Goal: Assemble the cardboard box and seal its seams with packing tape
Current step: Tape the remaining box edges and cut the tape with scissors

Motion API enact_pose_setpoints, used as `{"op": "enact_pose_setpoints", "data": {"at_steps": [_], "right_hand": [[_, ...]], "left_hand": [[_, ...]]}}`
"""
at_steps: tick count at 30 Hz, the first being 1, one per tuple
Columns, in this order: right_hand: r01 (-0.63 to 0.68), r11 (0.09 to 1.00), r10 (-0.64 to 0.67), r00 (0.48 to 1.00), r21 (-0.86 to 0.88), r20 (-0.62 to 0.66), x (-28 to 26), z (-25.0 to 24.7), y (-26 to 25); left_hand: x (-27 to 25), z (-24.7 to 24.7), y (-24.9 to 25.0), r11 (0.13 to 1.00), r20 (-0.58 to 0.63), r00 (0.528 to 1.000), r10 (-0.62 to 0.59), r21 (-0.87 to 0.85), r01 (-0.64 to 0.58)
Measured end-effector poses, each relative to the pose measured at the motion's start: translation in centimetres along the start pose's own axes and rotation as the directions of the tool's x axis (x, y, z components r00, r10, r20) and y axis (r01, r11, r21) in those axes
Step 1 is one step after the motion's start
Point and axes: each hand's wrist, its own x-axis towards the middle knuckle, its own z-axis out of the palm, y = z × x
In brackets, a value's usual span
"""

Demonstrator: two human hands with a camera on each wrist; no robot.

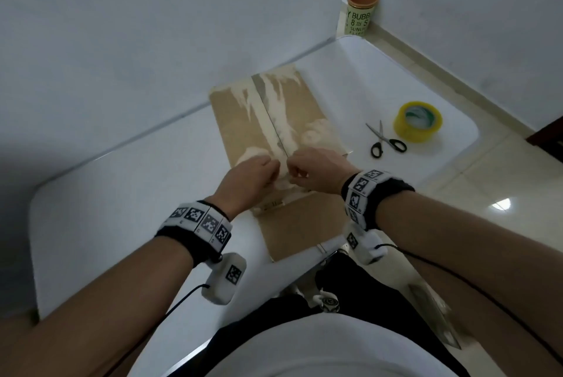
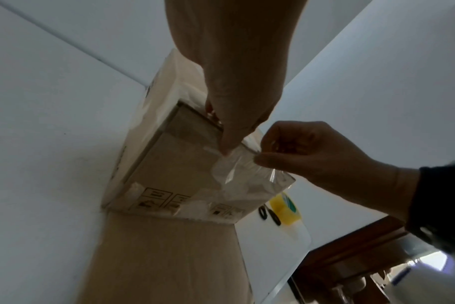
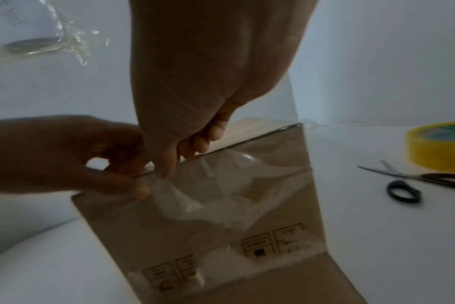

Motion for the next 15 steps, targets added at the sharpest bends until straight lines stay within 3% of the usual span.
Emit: {"op": "enact_pose_setpoints", "data": {"at_steps": [3,7,11,15], "right_hand": [[-0.011,0.996,0.024,0.989,-0.092,0.146,0.9,0.4,-2.3],[-0.207,0.974,0.164,0.924,0.090,0.346,2.0,2.8,-3.3],[-0.368,0.883,0.295,0.919,0.293,0.263,0.4,2.8,-0.5],[-0.598,0.736,0.587,0.797,0.318,0.141,-2.6,1.9,4.8]], "left_hand": [[0.7,0.0,-0.1,0.997,0.058,0.995,-0.079,-0.008,0.079],[1.2,-0.1,-0.3,0.999,0.125,0.992,-0.031,0.019,0.029],[1.4,-0.4,-0.3,0.999,0.189,0.982,-0.025,0.039,0.018],[2.0,-0.5,-0.3,0.999,0.247,0.968,-0.033,0.036,0.025]]}}
